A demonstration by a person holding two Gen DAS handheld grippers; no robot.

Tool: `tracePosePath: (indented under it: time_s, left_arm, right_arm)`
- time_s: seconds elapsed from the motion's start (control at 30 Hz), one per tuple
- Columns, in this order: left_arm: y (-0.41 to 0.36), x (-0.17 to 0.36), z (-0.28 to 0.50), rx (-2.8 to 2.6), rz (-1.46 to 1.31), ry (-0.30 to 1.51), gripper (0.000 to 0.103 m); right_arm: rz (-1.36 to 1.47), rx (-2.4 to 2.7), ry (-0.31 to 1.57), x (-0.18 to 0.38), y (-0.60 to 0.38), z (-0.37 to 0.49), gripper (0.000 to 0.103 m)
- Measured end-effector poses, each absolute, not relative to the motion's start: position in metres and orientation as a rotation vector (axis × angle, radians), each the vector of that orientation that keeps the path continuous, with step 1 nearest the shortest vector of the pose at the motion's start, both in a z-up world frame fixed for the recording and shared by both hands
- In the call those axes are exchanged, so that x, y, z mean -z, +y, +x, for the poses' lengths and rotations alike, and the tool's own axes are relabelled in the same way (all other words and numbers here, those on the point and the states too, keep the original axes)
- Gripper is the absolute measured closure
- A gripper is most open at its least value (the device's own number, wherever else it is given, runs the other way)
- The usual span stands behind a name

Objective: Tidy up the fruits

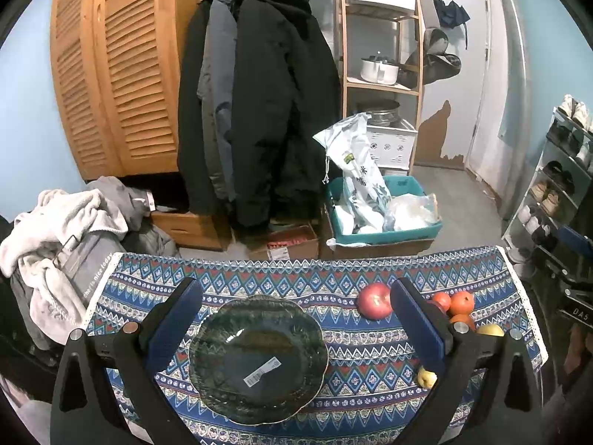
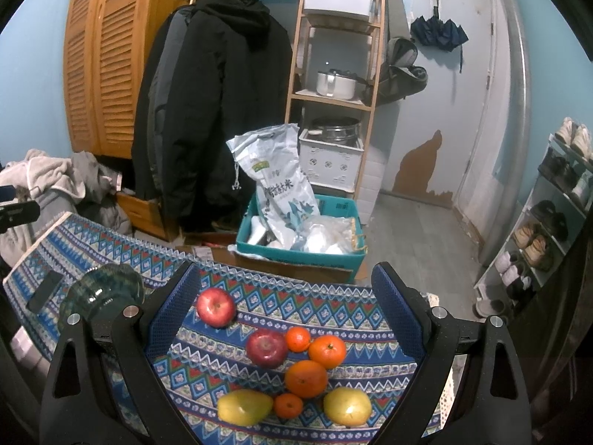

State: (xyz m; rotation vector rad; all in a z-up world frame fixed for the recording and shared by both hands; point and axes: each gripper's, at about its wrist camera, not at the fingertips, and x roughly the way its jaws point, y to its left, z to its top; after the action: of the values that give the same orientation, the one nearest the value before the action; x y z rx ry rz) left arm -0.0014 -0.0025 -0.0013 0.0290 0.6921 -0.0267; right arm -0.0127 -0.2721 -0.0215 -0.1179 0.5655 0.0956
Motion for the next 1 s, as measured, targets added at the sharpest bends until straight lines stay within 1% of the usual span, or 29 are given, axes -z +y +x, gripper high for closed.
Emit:
tracePosePath:
  time_s: [1.0]
  left_arm:
    - [-0.0006,-0.0003,-0.0038,0.049,0.017,0.686,0.001]
  right_arm:
    - [-0.125,-0.100,0.570,0.0160,-0.2765,-0.0127,0.011]
